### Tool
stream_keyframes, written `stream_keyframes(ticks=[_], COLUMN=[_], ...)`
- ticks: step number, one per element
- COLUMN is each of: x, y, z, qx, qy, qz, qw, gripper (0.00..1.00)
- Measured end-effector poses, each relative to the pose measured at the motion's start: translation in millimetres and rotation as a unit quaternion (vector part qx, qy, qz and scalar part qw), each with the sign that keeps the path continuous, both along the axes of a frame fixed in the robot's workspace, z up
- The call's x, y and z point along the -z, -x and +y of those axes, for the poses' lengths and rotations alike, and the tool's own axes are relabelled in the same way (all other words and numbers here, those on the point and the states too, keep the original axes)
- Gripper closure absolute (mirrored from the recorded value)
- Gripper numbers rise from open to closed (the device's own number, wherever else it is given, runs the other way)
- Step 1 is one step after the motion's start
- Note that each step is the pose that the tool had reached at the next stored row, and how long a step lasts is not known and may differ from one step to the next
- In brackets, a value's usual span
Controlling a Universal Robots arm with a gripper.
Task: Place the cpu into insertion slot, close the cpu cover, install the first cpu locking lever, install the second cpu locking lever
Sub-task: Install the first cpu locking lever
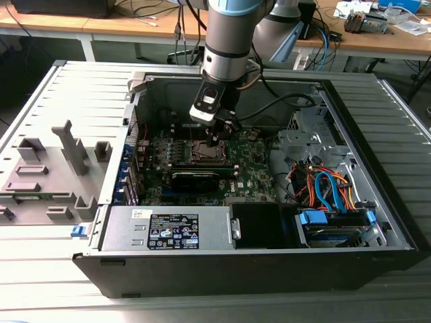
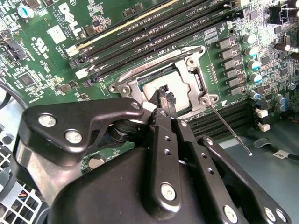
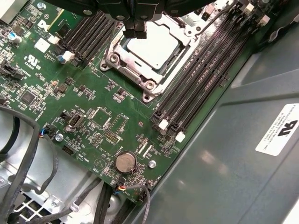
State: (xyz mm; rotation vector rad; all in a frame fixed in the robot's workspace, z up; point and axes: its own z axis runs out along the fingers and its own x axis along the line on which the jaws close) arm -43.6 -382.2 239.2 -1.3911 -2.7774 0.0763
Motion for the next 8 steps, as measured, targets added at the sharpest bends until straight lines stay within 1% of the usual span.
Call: stream_keyframes(ticks=[8], x=[0.0], y=[0.0], z=[0.0], qx=[-0.007], qy=[0.0], qz=[0.0], qw=[0.99997], gripper=[0.89])
